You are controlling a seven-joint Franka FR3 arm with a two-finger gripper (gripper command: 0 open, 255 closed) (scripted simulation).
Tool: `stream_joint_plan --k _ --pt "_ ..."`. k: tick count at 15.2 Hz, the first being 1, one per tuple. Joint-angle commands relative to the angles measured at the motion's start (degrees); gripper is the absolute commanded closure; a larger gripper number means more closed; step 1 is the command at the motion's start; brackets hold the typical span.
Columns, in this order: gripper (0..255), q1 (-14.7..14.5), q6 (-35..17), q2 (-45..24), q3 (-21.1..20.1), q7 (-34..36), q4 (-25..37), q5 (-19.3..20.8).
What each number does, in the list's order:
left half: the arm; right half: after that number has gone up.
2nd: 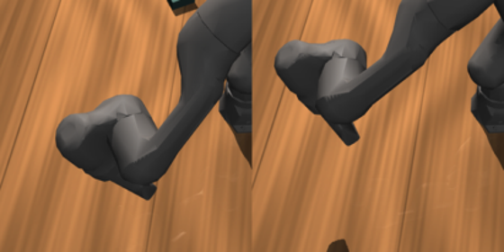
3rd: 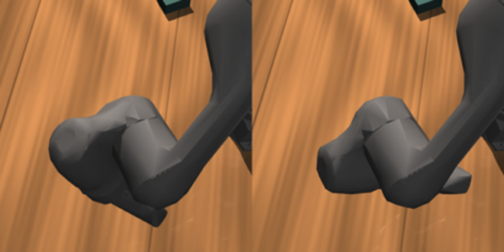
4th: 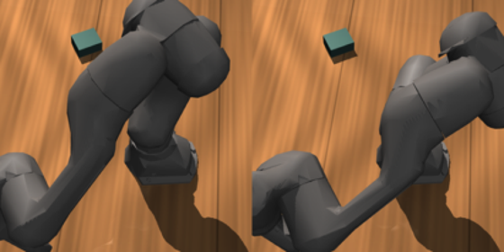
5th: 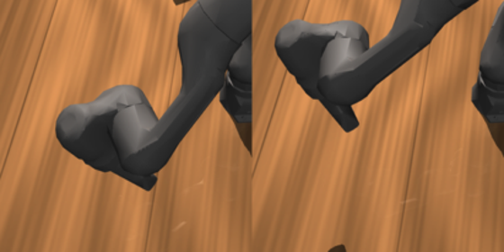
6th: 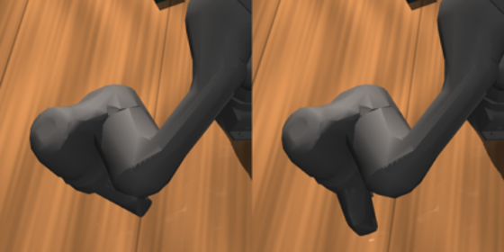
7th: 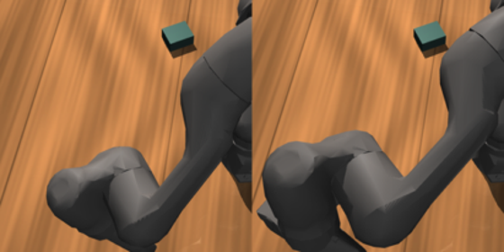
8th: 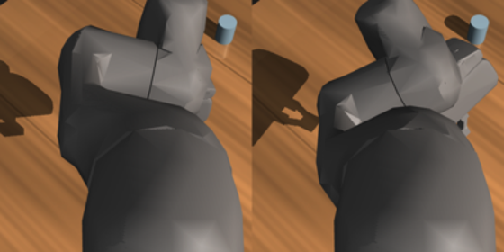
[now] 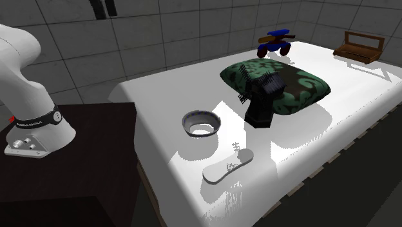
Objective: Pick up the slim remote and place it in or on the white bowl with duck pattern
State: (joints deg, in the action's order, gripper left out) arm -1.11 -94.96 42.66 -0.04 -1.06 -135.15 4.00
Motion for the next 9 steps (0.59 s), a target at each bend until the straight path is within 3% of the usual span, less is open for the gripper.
stream_joint_plan --k 1,9 --pt "0 0.0 0.0 0.0 0.0 0.0 0.0 0.0" --pt "0 0.2 -14.7 -11.3 5.0 -7.3 -3.5 2.2"
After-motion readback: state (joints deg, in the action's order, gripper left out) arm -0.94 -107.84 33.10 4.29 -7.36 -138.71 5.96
